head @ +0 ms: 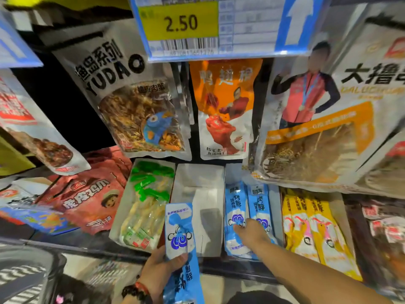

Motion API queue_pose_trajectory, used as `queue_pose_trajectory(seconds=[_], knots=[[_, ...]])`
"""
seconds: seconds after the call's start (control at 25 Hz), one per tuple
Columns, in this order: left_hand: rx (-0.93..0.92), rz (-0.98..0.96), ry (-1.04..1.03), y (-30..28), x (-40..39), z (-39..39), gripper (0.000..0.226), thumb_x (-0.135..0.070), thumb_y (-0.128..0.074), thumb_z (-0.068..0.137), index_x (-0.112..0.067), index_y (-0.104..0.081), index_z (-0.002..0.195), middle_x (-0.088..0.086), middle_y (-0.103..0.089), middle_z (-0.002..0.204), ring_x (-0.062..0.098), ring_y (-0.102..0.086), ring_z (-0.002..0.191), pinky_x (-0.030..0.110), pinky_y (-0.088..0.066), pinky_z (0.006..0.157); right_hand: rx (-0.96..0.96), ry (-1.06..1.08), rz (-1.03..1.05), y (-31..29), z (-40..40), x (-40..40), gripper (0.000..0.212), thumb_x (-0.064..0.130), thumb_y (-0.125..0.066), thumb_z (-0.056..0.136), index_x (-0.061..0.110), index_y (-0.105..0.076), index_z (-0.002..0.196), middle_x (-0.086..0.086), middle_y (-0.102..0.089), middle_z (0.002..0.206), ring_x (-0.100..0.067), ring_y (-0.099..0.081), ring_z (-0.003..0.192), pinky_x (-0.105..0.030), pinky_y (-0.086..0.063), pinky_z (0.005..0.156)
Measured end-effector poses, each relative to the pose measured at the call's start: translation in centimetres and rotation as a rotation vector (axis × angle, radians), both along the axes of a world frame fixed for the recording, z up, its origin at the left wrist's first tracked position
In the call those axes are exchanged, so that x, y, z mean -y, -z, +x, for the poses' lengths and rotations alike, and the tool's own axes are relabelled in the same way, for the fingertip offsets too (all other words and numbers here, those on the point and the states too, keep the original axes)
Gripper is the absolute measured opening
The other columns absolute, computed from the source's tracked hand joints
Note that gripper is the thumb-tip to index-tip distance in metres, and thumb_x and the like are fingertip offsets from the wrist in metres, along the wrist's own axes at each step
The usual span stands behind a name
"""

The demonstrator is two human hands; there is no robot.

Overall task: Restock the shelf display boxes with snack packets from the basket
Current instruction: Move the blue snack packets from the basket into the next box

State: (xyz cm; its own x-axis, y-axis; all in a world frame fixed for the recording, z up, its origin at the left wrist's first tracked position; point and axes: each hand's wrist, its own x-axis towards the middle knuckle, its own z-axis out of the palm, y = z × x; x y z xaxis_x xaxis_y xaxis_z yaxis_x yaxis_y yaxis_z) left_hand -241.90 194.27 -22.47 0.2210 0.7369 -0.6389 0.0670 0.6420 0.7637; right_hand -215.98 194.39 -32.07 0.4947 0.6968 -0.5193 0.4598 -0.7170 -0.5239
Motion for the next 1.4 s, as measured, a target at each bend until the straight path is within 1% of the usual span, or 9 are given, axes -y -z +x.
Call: queue_pose_trajectory(seconds=[0.12,0.28,0.44,0.56,0.72,0.84,1.04,1.24,1.4], knots=[[-0.004,0.025,0.086,-0.9,-0.1,0.7,0.048,-0.005,-0.082,0.059,-0.004,-0.067,0.105,0.015,-0.074,0.098,0.034,-0.069,0.095,0.044,-0.056,0.083,-0.016,-0.060,-0.069,0.1,1.2,-0.2,0.045,0.057,-0.055,0.083,0.014,-0.061,0.093,-0.007,-0.066,0.094,-0.018,-0.065,0.075,-0.039,-0.057,0.073],[-0.433,0.341,0.425,-2.1,-1.6,1.8,0.025,-0.011,-0.076,0.077,-0.018,-0.064,0.097,-0.002,-0.072,0.095,0.018,-0.067,0.091,0.028,-0.057,0.079,0.072,-0.109,0.203,-3.3,1.9,0.3,0.053,0.048,-0.054,0.088,0.019,-0.047,0.132,-0.007,-0.046,0.132,-0.024,-0.057,0.108,-0.033,-0.048,0.090],[-0.926,0.593,0.980,-5.3,-3.0,4.5,0.031,-0.028,-0.062,0.084,-0.021,-0.056,0.113,0.004,-0.065,0.111,0.022,-0.062,0.101,0.027,-0.050,0.082,0.413,-0.733,0.702,-9.5,0.9,1.5,0.061,0.048,-0.054,0.086,0.031,-0.037,0.142,0.001,-0.043,0.141,-0.021,-0.041,0.129,-0.041,-0.035,0.106],[-1.000,0.686,1.299,-7.2,-3.2,8.6,0.038,-0.032,-0.057,0.089,-0.013,-0.054,0.121,0.012,-0.062,0.118,0.029,-0.061,0.106,0.030,-0.047,0.082,0.522,-1.125,0.520,-11.0,-0.1,2.7,0.072,0.061,-0.047,0.084,0.029,-0.026,0.145,0.003,-0.048,0.139,-0.019,-0.042,0.128,-0.042,-0.021,0.112],[-1.096,0.646,1.363,-8.3,-5.6,10.5,0.032,-0.021,-0.048,0.097,-0.009,-0.053,0.126,0.013,-0.053,0.131,0.022,-0.055,0.111,0.023,-0.039,0.069,0.561,-1.056,0.453,-10.2,1.8,5.0,0.085,0.069,-0.050,0.078,0.028,-0.019,0.145,0.004,-0.041,0.143,-0.018,-0.045,0.125,-0.037,-0.037,0.102],[-0.970,0.727,1.537,-8.0,-5.5,12.5,0.049,-0.032,-0.061,0.090,-0.015,-0.047,0.134,0.005,-0.049,0.138,0.024,-0.049,0.122,0.030,-0.042,0.092,0.645,-0.980,0.497,-8.7,3.4,7.0,0.080,0.070,-0.051,0.072,0.031,-0.030,0.139,0.010,-0.055,0.128,-0.009,-0.058,0.108,-0.029,-0.052,0.084],[-0.766,1.075,0.775,-3.5,-7.0,13.3,0.046,-0.031,-0.053,0.092,-0.023,-0.044,0.136,-0.004,-0.045,0.141,0.018,-0.042,0.131,0.028,-0.033,0.109,0.549,-0.485,0.324,-6.4,4.7,9.6,0.082,0.067,-0.053,0.071,0.036,-0.025,0.142,0.009,-0.052,0.117,-0.010,-0.061,0.097,-0.022,-0.049,0.064],[-0.627,0.321,0.446,3.3,-5.5,11.7,0.055,-0.031,-0.047,0.097,-0.021,-0.028,0.148,0.007,-0.030,0.154,0.027,-0.034,0.139,0.041,-0.031,0.114,0.398,-0.014,0.052,-4.3,4.3,7.5,0.061,0.062,-0.047,0.081,0.033,-0.042,0.135,0.003,-0.035,0.140,-0.019,-0.055,0.112,-0.033,-0.050,0.078],[-0.498,0.100,0.397,7.5,-3.0,10.9,0.057,-0.023,-0.047,0.099,-0.014,-0.024,0.150,0.008,-0.028,0.155,0.025,-0.032,0.141,0.036,-0.028,0.113,0.551,-0.034,0.038,-3.2,3.6,4.3,0.056,0.061,-0.042,0.083,0.025,-0.058,0.123,0.003,-0.041,0.138,-0.018,-0.047,0.118,-0.034,-0.044,0.085]])
